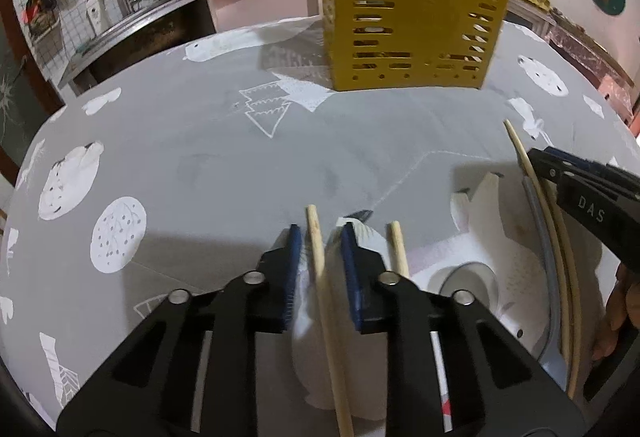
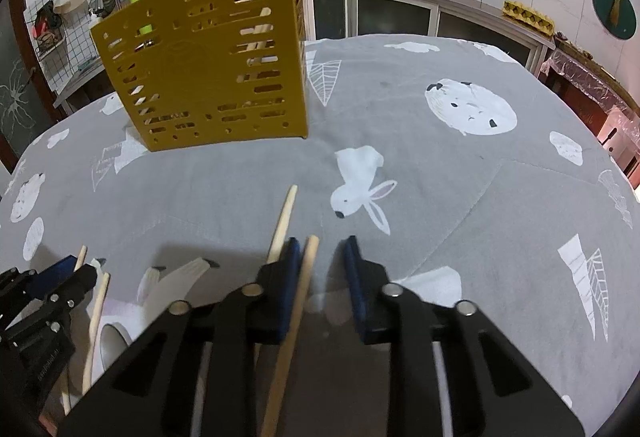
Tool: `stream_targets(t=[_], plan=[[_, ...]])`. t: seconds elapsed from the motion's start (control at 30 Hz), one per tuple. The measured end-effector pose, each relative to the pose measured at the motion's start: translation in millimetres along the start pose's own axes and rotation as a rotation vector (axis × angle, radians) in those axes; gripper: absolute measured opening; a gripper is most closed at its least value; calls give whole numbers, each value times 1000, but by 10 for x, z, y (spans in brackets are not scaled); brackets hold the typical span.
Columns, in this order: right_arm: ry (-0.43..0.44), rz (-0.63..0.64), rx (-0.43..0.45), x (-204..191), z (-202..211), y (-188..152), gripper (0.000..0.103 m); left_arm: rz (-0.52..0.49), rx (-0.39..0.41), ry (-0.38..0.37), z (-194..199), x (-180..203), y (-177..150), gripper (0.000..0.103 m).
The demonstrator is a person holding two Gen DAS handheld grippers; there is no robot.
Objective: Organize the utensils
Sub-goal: 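Grasp a wooden chopstick with the right tool while the left tool grasps another, then lift both chopsticks and carry them over the yellow holder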
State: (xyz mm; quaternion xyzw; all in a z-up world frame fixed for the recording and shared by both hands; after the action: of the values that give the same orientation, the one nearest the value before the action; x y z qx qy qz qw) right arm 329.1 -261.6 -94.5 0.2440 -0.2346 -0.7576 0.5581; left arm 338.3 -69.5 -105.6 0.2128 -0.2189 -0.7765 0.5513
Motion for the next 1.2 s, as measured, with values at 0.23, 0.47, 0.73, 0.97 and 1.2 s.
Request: stream_targets(t=[0.23,0.47,0.73,0.97,1.2], plan=[[18,14,-5,-23,-12,8,9,42,-34,0,-35,-30,44,5],[75,-5,-1,5,87,67,7,83,-12,-18,13,-135,86,4],[119,-9,79,24,386,238,7,115,133,-9,439,-256,212,4],[151,10,219,35,818,415,6,126,318,15,977,-290,359,4],[169,21,359,68,1185,504,6,141,460,10,1362,-264,443,4]])
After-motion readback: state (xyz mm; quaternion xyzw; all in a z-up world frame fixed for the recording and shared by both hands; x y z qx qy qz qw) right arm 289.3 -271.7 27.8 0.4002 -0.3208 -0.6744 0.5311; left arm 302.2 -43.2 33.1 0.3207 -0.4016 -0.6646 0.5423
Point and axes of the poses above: each gripper's, at about its wrist camera, not at the fingertips, and z roughly against the way its jaws point, x to its right, y to its top, the point moved 7 cm from there along -z, roughly the way its jaws point, and after that the axes turned 4 degrees about -z, right-handed, at the moved point
